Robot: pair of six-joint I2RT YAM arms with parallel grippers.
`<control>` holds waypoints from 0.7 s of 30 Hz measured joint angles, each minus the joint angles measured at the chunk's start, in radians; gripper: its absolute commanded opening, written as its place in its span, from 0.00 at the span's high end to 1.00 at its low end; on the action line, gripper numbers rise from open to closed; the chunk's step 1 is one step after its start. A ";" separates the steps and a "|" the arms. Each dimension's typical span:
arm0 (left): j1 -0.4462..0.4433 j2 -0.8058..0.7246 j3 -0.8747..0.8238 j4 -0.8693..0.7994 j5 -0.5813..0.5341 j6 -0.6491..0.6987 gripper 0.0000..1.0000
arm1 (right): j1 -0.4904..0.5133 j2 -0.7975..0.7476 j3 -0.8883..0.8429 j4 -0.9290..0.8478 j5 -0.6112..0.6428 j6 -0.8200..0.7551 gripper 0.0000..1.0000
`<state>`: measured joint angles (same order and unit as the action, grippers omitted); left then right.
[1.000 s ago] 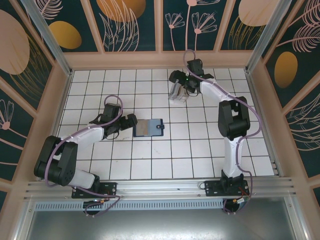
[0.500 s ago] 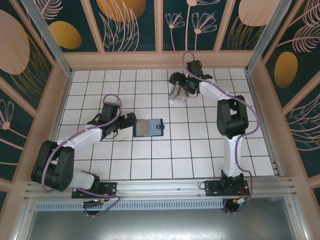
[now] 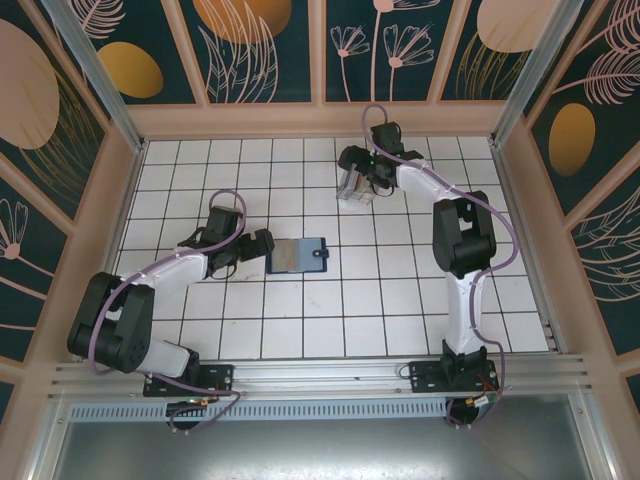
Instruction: Put the credit cards into the card holder
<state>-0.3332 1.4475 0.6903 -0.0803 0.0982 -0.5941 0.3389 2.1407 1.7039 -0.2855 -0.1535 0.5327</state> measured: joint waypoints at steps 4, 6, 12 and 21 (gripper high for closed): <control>0.000 0.000 0.000 0.000 0.002 0.000 0.01 | 0.003 0.002 0.006 -0.003 -0.002 0.005 0.01; 0.000 0.000 0.000 0.000 0.001 0.000 0.01 | 0.005 0.003 0.008 -0.004 -0.006 0.008 0.01; 0.000 0.000 0.006 -0.002 0.001 0.000 0.01 | 0.009 0.003 0.014 -0.007 -0.080 0.035 0.01; 0.000 0.000 0.008 -0.002 0.002 0.000 0.01 | 0.005 0.003 0.049 -0.036 -0.114 0.080 0.01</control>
<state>-0.3332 1.4479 0.6987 -0.0826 0.0998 -0.5941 0.3435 2.1441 1.7527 -0.3214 -0.2676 0.6125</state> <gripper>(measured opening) 0.986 0.989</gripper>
